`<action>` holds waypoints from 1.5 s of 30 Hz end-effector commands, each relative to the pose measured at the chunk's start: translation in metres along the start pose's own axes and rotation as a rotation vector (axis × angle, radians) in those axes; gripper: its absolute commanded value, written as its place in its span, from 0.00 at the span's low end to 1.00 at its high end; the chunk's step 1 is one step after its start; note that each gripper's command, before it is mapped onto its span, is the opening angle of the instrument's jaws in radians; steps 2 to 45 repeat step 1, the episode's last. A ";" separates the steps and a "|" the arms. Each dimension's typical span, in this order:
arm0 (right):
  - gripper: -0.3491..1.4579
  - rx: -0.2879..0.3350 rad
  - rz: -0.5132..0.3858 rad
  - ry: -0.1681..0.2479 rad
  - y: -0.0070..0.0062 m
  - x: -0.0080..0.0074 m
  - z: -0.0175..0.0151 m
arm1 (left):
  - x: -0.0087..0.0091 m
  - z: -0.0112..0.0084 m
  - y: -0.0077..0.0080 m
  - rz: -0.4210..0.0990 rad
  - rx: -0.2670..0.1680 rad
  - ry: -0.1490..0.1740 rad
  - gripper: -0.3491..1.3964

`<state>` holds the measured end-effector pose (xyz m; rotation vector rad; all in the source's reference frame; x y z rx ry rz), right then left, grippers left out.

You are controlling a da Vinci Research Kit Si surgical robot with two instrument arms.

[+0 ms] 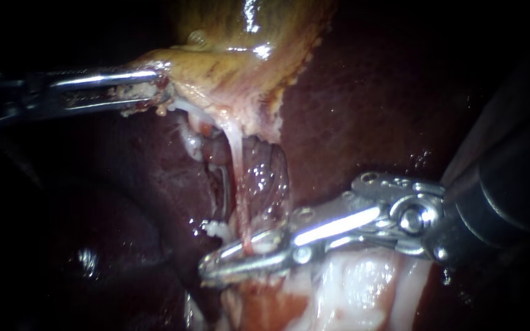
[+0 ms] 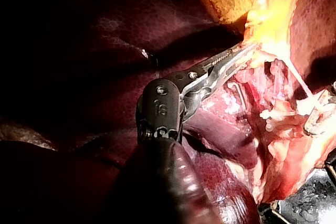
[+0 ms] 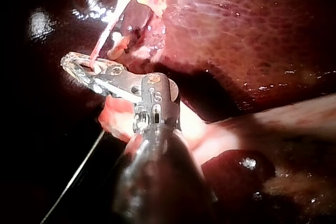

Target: Clipping second clip right tube

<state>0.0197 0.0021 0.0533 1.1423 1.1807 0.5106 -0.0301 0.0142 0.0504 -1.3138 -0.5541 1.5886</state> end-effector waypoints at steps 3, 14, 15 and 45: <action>0.00 -0.001 0.000 0.001 0.0001 0.0000 0.0000 | 0.0000 0.0000 0.0000 0.000 0.001 0.000 0.00; 0.00 -0.001 0.000 0.001 0.0001 0.0000 0.0000 | 0.0000 0.0000 0.0000 0.000 0.001 0.000 0.00; 0.00 -0.001 0.000 0.001 0.0001 0.0000 0.0000 | 0.0000 0.0000 0.0000 0.000 0.001 0.000 0.00; 0.00 -0.001 0.000 0.001 0.0001 0.0000 0.0000 | 0.0000 0.0000 0.0000 0.000 0.001 0.000 0.00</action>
